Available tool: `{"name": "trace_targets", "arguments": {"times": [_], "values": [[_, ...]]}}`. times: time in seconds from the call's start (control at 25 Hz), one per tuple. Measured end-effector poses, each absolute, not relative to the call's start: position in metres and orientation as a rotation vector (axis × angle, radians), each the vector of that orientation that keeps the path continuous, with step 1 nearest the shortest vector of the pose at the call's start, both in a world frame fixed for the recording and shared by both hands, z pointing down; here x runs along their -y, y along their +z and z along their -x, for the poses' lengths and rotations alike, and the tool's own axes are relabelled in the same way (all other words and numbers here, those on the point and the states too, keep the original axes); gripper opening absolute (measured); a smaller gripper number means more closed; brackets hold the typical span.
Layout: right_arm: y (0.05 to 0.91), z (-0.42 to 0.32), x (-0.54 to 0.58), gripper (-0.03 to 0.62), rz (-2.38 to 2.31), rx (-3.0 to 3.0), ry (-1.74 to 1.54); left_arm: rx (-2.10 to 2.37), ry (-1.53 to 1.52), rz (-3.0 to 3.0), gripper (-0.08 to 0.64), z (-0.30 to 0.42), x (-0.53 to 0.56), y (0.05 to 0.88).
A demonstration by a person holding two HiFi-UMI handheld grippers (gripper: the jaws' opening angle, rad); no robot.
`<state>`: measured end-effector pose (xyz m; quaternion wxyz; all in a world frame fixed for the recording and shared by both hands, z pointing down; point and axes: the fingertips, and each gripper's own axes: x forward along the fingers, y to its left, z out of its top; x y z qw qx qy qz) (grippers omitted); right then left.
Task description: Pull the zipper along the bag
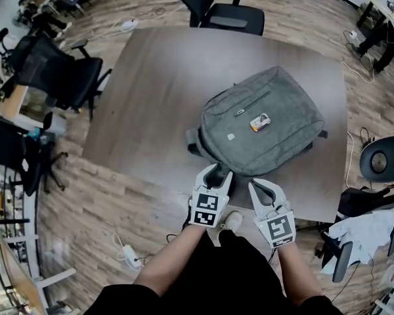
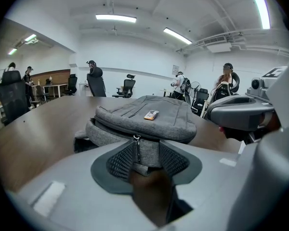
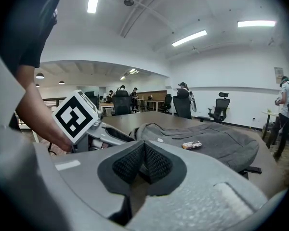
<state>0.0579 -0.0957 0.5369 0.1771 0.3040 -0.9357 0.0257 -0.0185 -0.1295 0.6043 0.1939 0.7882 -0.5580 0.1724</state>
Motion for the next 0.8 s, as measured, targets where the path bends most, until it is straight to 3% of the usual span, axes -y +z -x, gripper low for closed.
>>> {"name": "trace_targets", "arguments": {"times": [0.2, 0.32, 0.8], "values": [[0.537, -0.060, 0.095, 0.003, -0.865, 2.667, 0.089, 1.559, 0.488, -2.190, 0.171, 0.022, 0.129, 0.606], [0.534, -0.062, 0.096, 0.003, -0.866, 2.678, 0.081, 1.570, 0.524, -2.184, 0.106, 0.027, 0.125, 0.610], [0.530, -0.062, 0.094, 0.003, -0.855, 2.689, 0.064, 1.580, 0.515, -2.094, 0.101, 0.027, 0.128, 0.614]]}}
